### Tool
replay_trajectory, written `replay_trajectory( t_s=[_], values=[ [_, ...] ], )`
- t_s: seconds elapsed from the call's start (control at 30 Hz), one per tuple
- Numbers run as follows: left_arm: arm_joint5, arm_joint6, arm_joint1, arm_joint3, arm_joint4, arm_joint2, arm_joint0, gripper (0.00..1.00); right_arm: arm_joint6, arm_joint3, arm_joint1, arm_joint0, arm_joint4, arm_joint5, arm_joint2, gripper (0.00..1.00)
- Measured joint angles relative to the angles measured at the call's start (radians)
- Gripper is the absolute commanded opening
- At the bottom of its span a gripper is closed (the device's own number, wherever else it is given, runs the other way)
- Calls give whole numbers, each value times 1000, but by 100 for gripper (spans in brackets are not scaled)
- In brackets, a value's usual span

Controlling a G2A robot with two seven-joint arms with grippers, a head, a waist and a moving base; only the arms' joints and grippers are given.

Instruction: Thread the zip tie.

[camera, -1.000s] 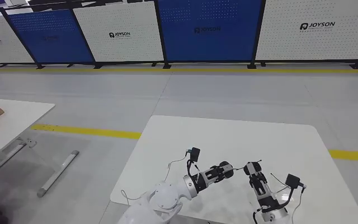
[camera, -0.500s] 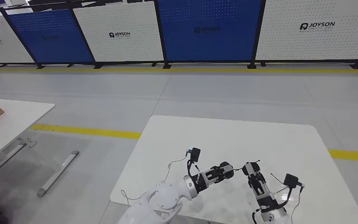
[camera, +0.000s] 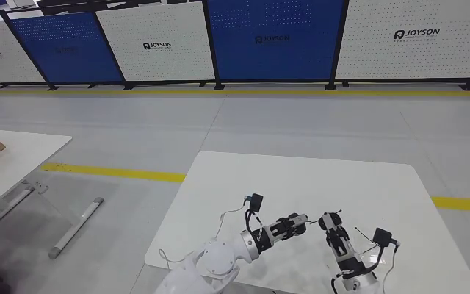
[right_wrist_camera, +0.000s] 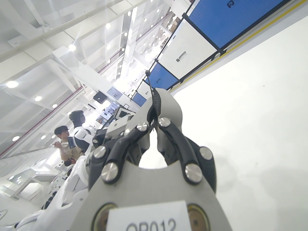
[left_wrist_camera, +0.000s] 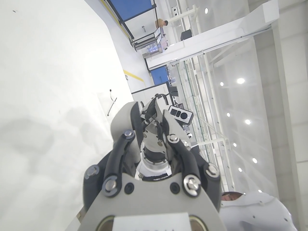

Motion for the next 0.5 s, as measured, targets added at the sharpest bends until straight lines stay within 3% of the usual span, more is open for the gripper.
replay_trajectory(
  t_s=[0.27, 0.5],
  values=[
    [4, 35, 3, -14, 35, -9, 11, 44, -33, -2, -6, 3, -4, 55, -2, 0],
    [30, 41, 0, -26, 81, 16, 10, 38, -38, -8, -11, 8, -18, 76, -14, 0]
  ],
)
